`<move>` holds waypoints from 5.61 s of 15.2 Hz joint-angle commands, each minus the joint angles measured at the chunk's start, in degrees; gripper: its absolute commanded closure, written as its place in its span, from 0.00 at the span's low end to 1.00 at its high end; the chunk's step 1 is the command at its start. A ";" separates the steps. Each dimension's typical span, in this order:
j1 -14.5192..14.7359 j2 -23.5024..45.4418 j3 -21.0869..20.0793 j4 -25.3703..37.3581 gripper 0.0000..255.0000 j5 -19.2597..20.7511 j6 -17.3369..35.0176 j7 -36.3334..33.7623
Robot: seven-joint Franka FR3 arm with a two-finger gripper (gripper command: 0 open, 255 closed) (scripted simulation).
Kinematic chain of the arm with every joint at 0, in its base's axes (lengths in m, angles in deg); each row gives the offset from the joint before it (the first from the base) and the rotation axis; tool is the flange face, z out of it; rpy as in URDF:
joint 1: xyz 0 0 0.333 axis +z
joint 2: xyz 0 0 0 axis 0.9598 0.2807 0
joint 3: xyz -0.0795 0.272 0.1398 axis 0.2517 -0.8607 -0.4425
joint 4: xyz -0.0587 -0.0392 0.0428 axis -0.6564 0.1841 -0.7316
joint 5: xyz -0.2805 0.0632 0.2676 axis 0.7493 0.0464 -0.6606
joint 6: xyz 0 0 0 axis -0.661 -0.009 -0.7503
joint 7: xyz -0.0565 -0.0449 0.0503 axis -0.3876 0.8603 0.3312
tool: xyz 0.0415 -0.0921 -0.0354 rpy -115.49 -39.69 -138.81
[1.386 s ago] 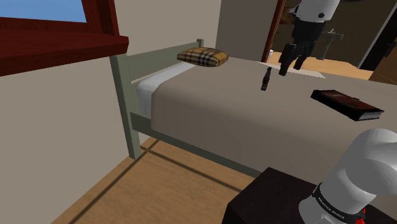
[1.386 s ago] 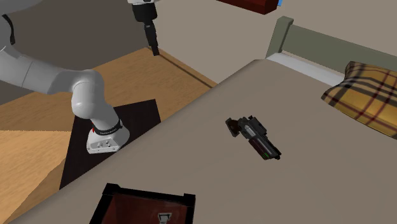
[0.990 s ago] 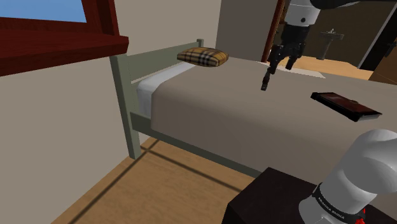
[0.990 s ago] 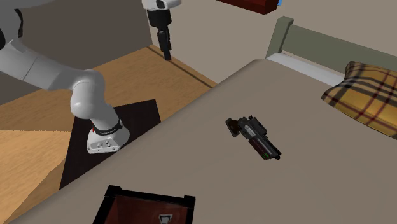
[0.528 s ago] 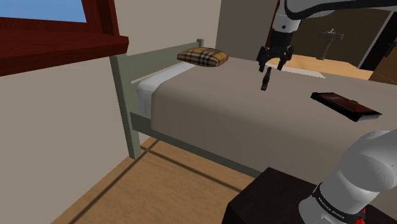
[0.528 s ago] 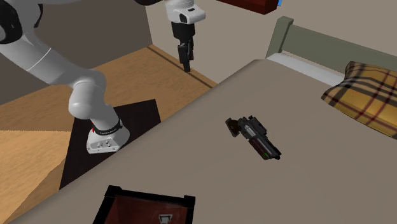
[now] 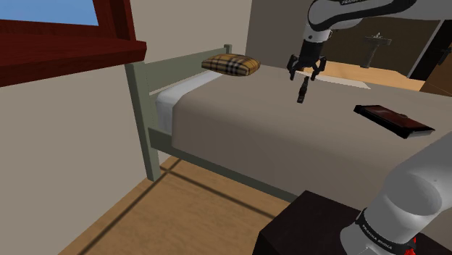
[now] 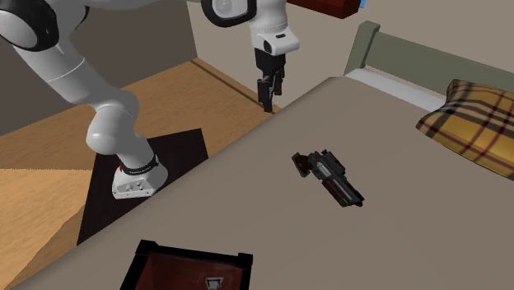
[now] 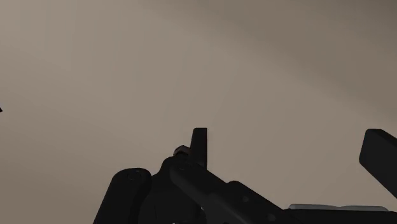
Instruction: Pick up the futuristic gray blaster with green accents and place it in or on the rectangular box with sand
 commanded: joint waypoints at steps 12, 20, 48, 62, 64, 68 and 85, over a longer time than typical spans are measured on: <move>-7.21 21.39 7.33 18.37 0.00 -4.57 3.71 -8.01; -7.92 23.69 7.79 15.62 0.00 -5.24 8.75 -8.25; -7.99 23.49 7.84 22.63 1.00 -5.32 1.56 -7.82; -8.76 23.63 8.32 33.00 1.00 -5.66 -8.60 -6.18; -9.56 20.41 9.06 29.11 1.00 -5.18 -7.74 -4.56; -11.31 14.71 10.73 22.70 1.00 -4.21 -6.64 -1.10; -19.73 -0.34 20.92 10.32 1.00 -0.10 -7.15 16.96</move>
